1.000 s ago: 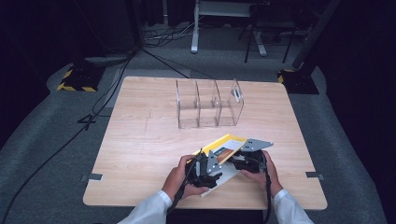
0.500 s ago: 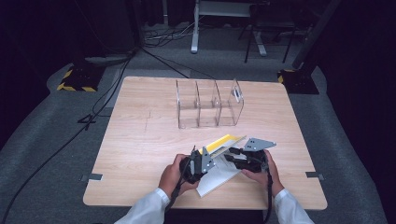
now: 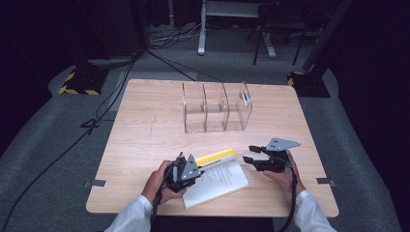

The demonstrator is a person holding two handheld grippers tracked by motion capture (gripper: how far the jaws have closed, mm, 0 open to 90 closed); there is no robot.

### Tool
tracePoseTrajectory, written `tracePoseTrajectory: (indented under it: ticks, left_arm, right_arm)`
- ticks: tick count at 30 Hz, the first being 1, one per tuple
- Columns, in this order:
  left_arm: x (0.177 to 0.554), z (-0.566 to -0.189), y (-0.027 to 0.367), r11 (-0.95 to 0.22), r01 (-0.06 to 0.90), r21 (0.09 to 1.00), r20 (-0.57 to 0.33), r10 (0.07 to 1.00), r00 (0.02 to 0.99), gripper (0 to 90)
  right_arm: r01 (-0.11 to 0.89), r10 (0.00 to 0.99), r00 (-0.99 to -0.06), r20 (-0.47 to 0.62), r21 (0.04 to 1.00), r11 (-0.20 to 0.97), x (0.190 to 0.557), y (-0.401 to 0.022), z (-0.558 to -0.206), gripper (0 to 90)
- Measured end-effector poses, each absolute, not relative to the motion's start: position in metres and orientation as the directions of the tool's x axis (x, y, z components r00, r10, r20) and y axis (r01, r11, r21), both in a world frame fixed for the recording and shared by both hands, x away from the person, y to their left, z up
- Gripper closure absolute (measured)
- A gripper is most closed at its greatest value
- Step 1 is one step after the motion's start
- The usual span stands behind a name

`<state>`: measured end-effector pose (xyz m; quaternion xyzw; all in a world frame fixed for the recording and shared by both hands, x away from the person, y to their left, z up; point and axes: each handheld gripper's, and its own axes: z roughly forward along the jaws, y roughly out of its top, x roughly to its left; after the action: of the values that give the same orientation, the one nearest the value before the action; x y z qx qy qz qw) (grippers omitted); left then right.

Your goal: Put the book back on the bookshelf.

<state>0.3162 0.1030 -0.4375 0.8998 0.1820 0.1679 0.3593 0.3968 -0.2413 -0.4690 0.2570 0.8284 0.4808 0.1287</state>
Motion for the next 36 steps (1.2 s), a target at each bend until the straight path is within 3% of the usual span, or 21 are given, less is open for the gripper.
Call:
tracePoseTrajectory:
  ticks: [2, 6, 17, 19, 21, 23, 30, 32, 36]
  left_arm:
    - [0.316, -0.438, 0.11, -0.678, 0.206, 0.706, 0.163, 0.438, 0.884, 81.6]
    - [0.317, -0.438, 0.123, -0.668, 0.215, 0.712, 0.148, 0.443, 0.884, 81.3]
    - [0.315, -0.441, 0.135, -0.673, 0.205, 0.711, 0.145, 0.426, 0.893, 80.0]
    - [0.315, -0.44, 0.137, -0.676, 0.21, 0.706, 0.144, 0.427, 0.893, 80.1]
    - [0.315, -0.44, 0.139, -0.676, 0.218, 0.704, 0.141, 0.433, 0.89, 80.2]
    - [0.316, -0.439, 0.142, -0.675, 0.223, 0.703, 0.133, 0.433, 0.892, 79.7]
    - [0.32, -0.434, 0.152, -0.701, 0.271, 0.66, 0.104, 0.442, 0.891, 69.8]
    - [0.319, -0.431, 0.153, -0.72, 0.285, 0.633, 0.126, 0.459, 0.879, 59.5]
    - [0.317, -0.421, 0.156, -0.712, 0.314, 0.628, 0.132, 0.495, 0.859, 52.7]
  right_arm:
    - [0.212, 0.506, -0.859, -0.073, 0.849, 0.483, 0.4, -0.229, -0.469, 42.9]
    - [0.182, 0.455, -0.888, -0.068, 0.857, 0.483, 0.403, -0.223, -0.47, 45.9]
    - [0.089, 0.325, -0.94, -0.106, 0.842, 0.531, 0.398, -0.203, -0.473, 40.8]
    - [0.07, 0.309, -0.945, -0.11, 0.853, 0.517, 0.399, -0.198, -0.472, 45.8]
    - [0.047, 0.294, -0.948, -0.118, 0.866, 0.498, 0.399, -0.195, -0.47, 60.7]
    - [0.014, 0.249, -0.96, -0.128, 0.866, 0.5, 0.396, -0.192, -0.468, 68.6]
    - [-0.076, 0.16, -0.968, -0.195, 0.831, 0.551, 0.385, -0.183, -0.465, 76.5]
    - [-0.111, 0.137, -0.964, -0.227, 0.814, 0.57, 0.38, -0.178, -0.463, 78.7]
    - [-0.149, 0.107, -0.96, -0.258, 0.796, 0.586, 0.373, -0.171, -0.46, 81.6]
